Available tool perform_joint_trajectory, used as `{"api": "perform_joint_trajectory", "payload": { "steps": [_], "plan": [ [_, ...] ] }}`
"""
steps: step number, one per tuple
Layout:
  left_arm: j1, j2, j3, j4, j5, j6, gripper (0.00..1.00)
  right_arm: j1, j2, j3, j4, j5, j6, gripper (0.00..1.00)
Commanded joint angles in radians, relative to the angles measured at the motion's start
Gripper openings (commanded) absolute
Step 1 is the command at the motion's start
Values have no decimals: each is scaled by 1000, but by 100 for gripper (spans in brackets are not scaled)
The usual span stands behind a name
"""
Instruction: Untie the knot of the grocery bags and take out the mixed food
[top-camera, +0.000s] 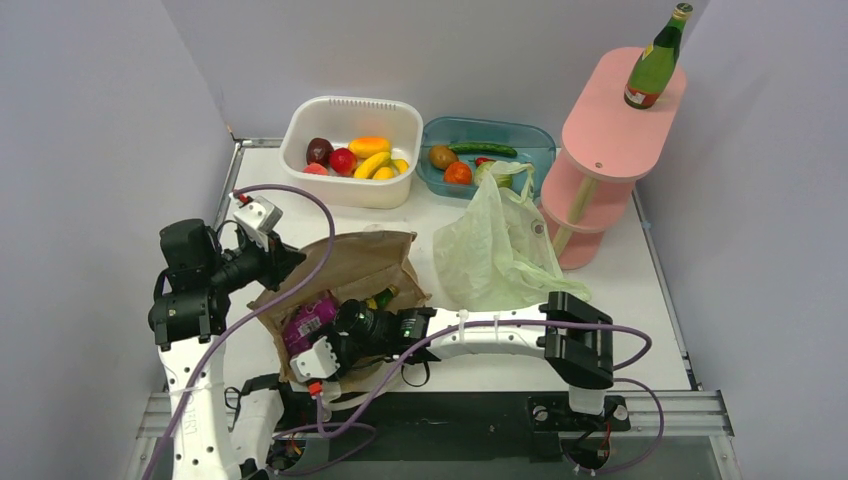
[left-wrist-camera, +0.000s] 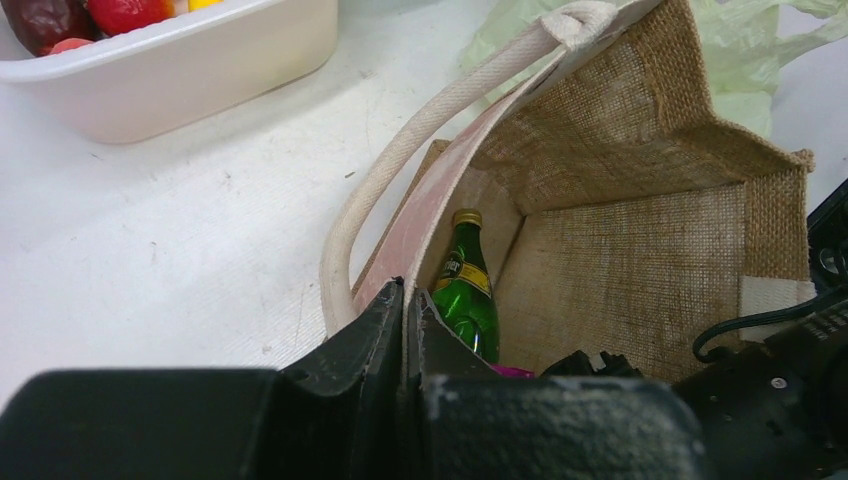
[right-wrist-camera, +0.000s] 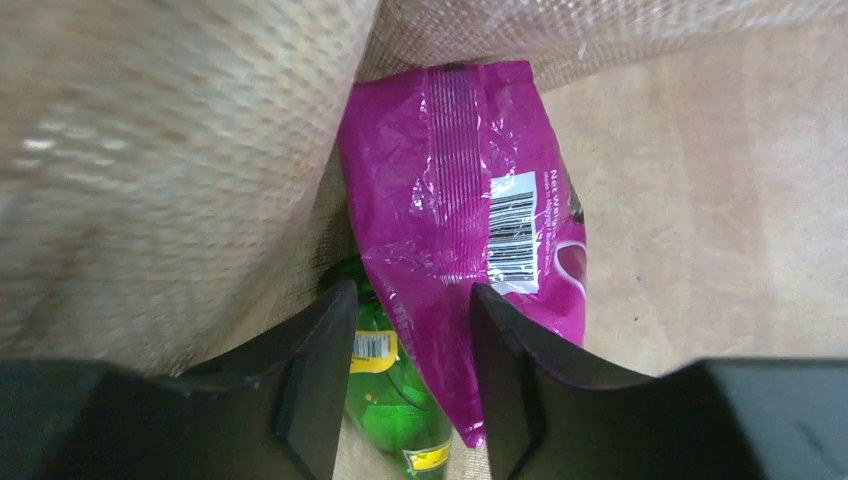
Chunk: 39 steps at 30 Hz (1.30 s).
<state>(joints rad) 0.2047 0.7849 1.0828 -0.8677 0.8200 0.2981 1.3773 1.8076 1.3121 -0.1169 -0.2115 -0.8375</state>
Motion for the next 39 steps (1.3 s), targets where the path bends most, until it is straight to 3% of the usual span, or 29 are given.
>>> {"api": "perform_joint_trajectory", "payload": {
  "steps": [1,4,5,16,26,27,28,30,34,37,39],
  "plan": [
    [3,-29,-13,74,22,-21,0,5,22,46,105,85,2,33],
    [4,-40,-34,88,-1,-27,0,10,6,54,96,132,26,2],
    [4,-40,-39,92,-9,-30,0,11,-4,68,70,140,46,0],
    [5,16,-99,277,-150,-128,0,-39,-178,86,168,180,251,0],
    [4,73,-77,327,-195,-170,0,-102,-289,100,76,96,342,0],
    [5,74,-69,323,-198,-170,12,-106,-300,104,70,91,350,0],
    [5,75,-65,322,-199,-169,32,-115,-305,113,60,82,362,0],
    [6,78,-44,316,-201,-183,50,-126,-317,125,47,70,368,0],
    [6,88,107,230,-127,-148,53,-152,-336,137,21,50,363,0],
    [6,84,194,85,-9,6,54,-172,-335,145,-17,20,368,0],
    [7,79,238,-10,28,98,54,-171,-303,191,-132,-2,348,0]
  ]
}}
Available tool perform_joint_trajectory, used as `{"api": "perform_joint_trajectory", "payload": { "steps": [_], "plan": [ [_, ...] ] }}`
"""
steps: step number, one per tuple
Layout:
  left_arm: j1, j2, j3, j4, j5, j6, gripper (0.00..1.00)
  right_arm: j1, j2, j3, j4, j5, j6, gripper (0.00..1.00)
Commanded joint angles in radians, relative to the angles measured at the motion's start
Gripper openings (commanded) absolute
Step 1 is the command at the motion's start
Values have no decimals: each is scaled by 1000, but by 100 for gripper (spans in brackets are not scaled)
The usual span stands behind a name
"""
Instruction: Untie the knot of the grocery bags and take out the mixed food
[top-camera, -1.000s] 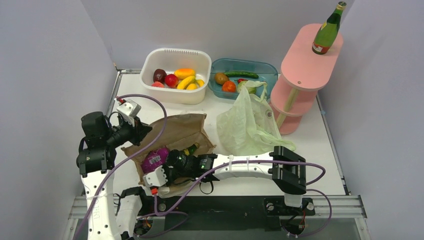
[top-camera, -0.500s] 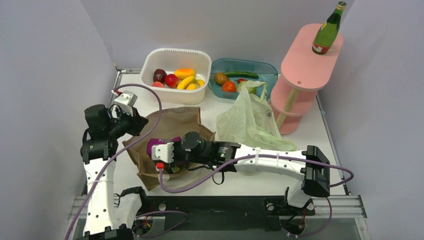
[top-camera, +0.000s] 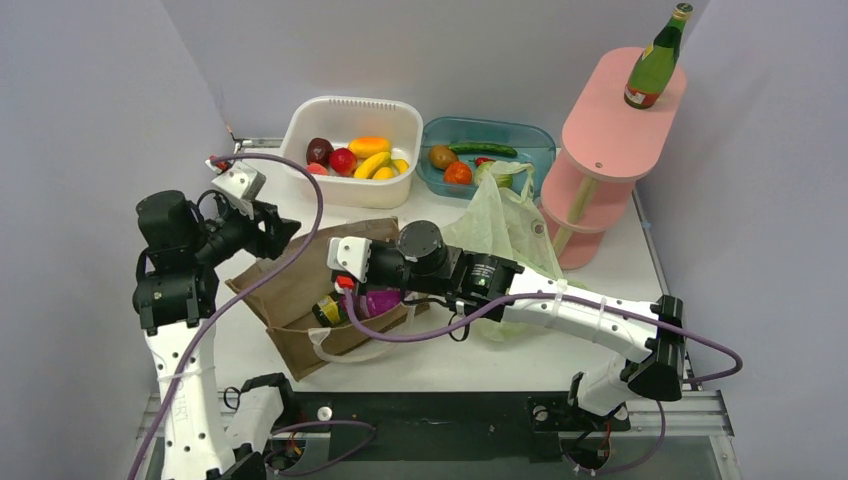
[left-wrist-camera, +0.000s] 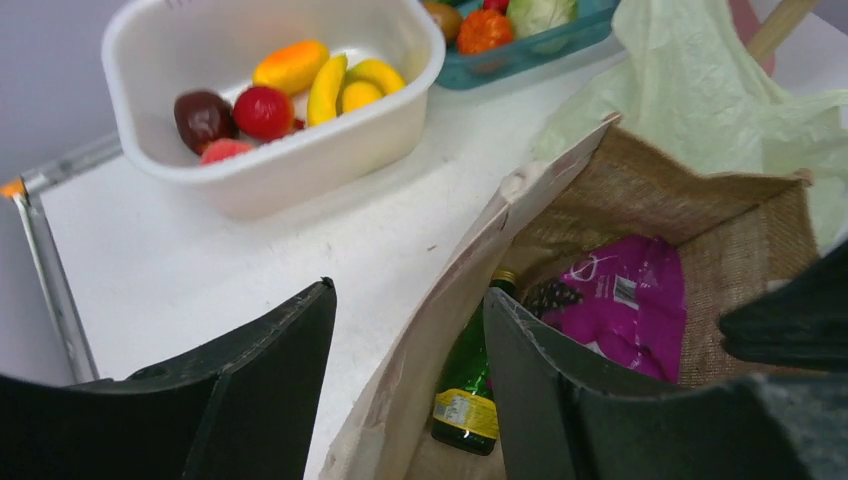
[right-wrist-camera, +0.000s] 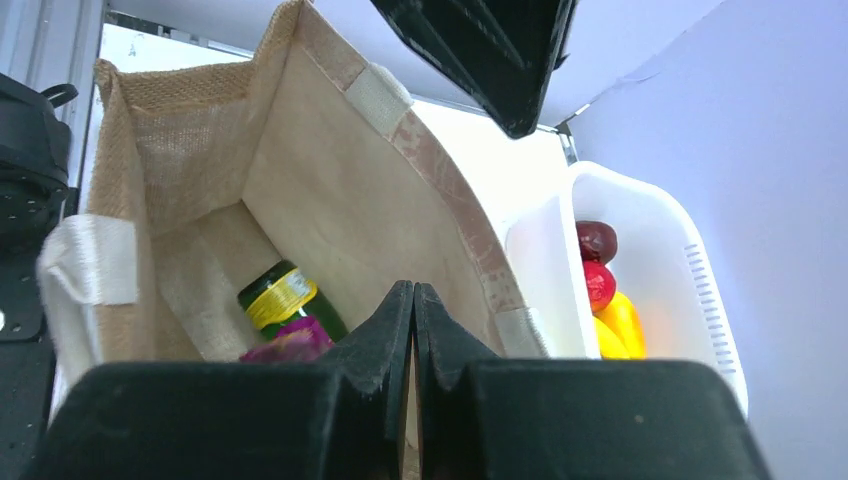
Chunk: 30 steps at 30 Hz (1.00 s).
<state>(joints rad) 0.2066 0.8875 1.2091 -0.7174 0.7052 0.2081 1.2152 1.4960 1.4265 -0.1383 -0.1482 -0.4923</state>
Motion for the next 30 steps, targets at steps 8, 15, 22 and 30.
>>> {"api": "perform_joint_trajectory", "payload": {
  "steps": [8,15,22,30],
  "plan": [
    [4,-104,61,-211,114,233,54,-8,75,83,-408,-39,41,80],
    [4,-142,29,-266,119,276,55,-21,120,19,-567,-69,-140,85],
    [2,-150,1,-264,109,271,55,-18,254,56,-607,6,-252,85],
    [5,-150,-3,-261,93,260,55,-26,387,51,-498,174,-295,58]
  ]
}}
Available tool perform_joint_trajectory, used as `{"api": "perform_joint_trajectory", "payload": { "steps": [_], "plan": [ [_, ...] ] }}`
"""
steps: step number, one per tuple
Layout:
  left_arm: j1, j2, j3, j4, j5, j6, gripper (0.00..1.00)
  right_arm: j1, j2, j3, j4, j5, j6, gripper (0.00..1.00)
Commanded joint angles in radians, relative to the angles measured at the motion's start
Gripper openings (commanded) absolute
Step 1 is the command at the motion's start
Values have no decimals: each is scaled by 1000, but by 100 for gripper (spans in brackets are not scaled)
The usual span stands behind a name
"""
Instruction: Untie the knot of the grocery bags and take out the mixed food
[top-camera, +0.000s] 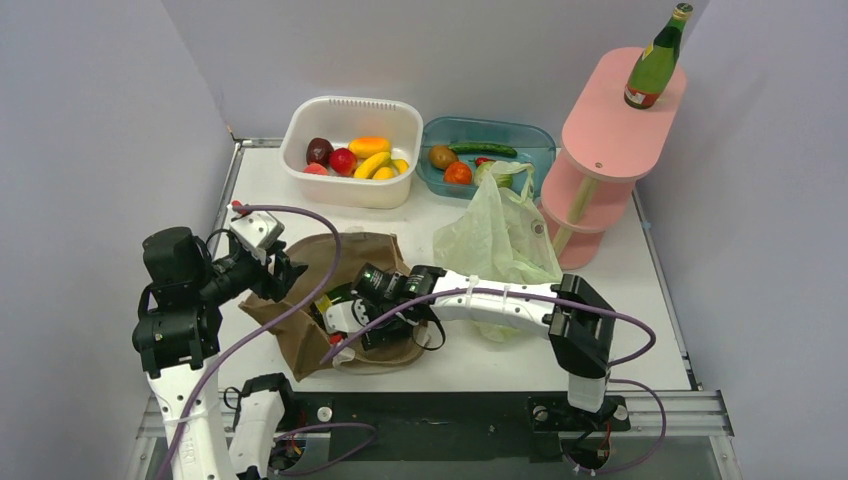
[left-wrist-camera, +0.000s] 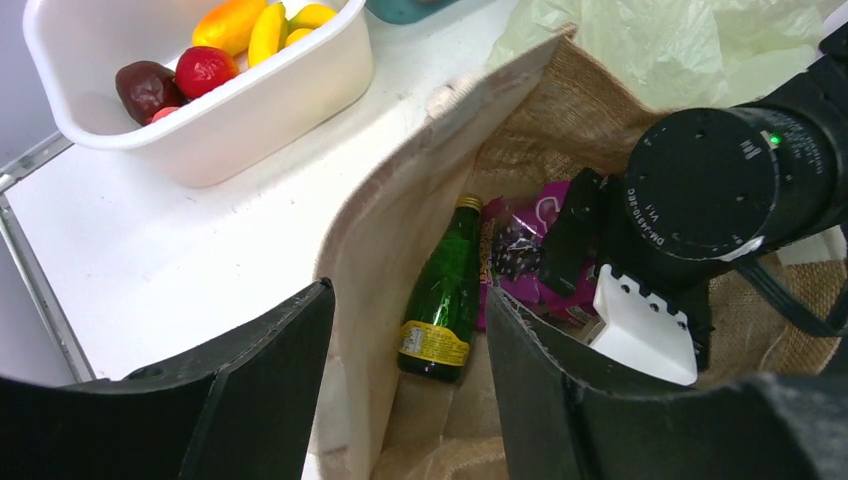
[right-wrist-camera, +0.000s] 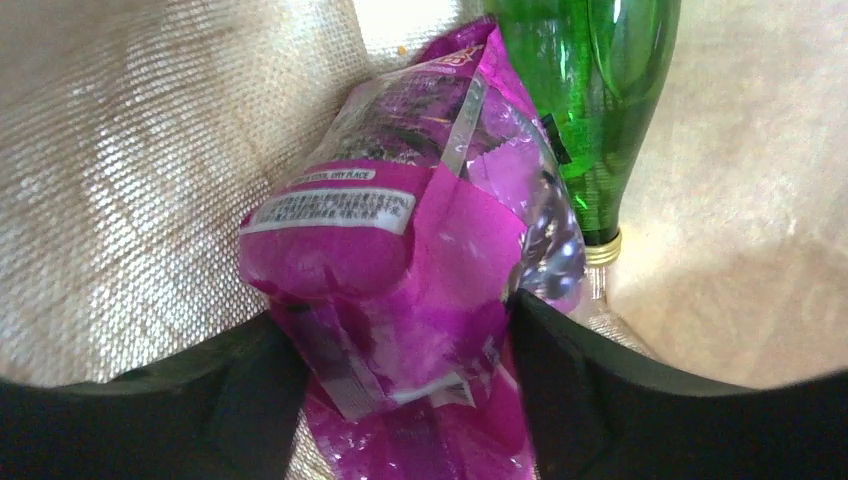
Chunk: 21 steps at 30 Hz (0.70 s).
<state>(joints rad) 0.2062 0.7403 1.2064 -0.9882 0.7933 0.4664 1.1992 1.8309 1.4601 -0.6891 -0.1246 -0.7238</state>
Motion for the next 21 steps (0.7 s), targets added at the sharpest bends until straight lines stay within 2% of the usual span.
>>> {"api": "perform_joint_trajectory", "payload": {
  "steps": [1,2,3,4,5,9,16,19,21],
  "plan": [
    [5,-4,0,11,5,1,55,-11,56,20,56,169,-66,48],
    [5,-4,3,15,7,-1,55,-12,57,24,56,175,-60,27],
    [5,-5,5,17,8,-8,55,-12,52,34,55,179,-56,17],
    [5,-7,9,25,14,-16,55,-13,36,40,54,178,-49,3],
    [4,-8,11,30,20,-27,55,-13,24,55,54,169,-44,0],
    [4,-13,29,72,73,-76,55,-34,-62,127,56,67,25,0],
    [5,-29,51,253,147,-212,54,-127,-193,222,81,-161,189,0],
    [5,-39,69,297,168,-216,53,-173,-223,244,111,-211,278,0],
    [5,-29,105,252,216,-172,53,-195,-240,258,124,-243,319,0]
  ]
}}
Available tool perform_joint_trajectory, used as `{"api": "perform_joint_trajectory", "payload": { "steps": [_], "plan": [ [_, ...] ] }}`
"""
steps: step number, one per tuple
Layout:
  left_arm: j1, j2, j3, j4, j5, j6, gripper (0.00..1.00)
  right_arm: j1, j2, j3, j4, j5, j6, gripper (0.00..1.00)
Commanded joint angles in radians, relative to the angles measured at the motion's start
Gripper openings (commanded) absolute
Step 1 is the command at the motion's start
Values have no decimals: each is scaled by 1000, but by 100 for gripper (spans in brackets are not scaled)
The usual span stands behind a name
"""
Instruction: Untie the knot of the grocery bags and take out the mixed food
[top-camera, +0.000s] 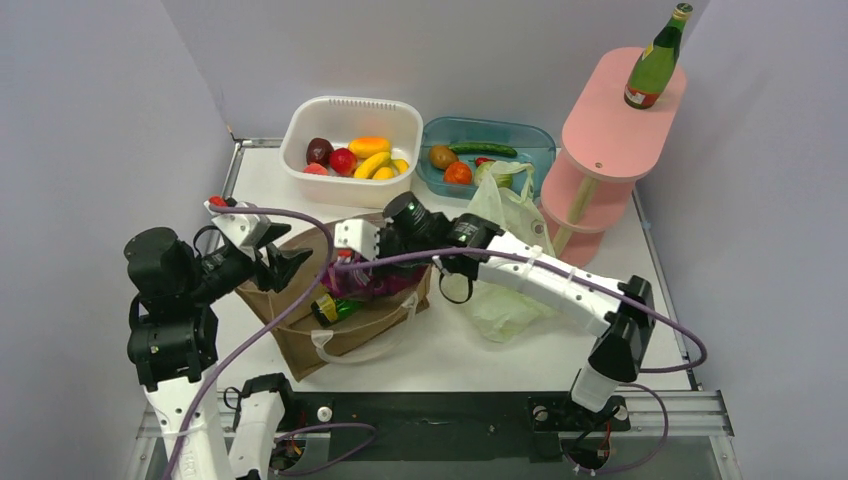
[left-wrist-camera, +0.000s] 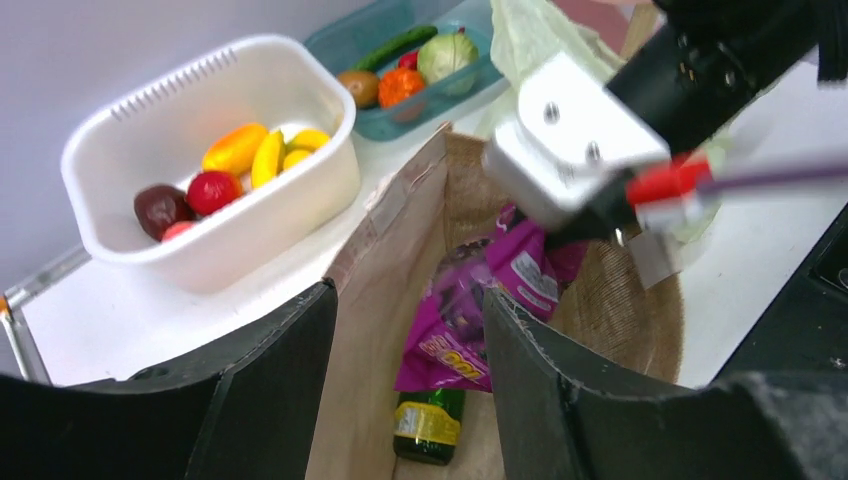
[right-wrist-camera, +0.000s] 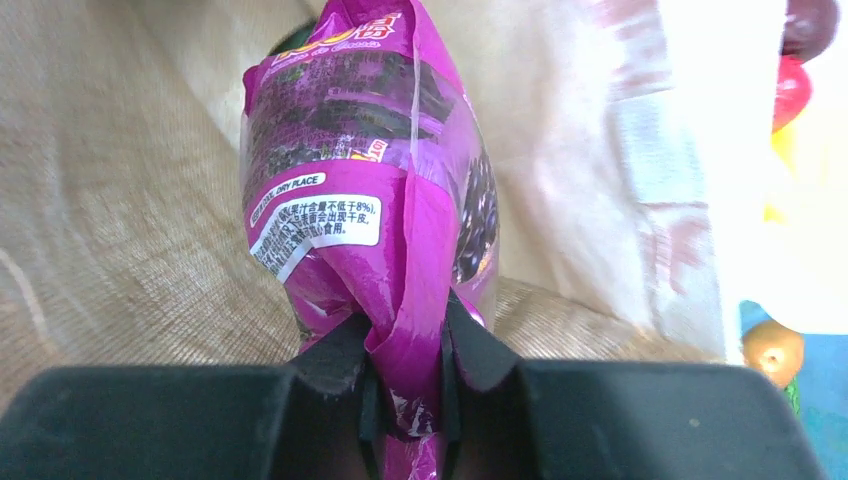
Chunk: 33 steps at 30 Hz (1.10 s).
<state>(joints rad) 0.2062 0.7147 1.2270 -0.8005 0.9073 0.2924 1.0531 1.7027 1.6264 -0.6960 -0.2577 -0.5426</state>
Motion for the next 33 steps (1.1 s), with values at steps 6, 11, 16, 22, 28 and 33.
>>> {"api": "perform_joint_trajectory", "payload": {
  "steps": [6,11,16,22,28,33],
  "plan": [
    [2,105,267,-337,246,371,54,-100,-155,115,151,-187,242,0],
    [-68,216,405,-609,258,682,55,-102,-192,119,150,-234,250,0],
    [-297,238,394,-545,130,553,58,-84,-210,145,129,-269,234,0],
    [-428,205,269,-322,-32,362,59,-22,-247,145,101,-255,191,0],
    [-579,236,201,-287,-213,280,59,17,-270,145,103,-230,192,0],
    [-635,176,103,-170,-310,241,59,23,-287,141,109,-231,213,0]
  ]
}}
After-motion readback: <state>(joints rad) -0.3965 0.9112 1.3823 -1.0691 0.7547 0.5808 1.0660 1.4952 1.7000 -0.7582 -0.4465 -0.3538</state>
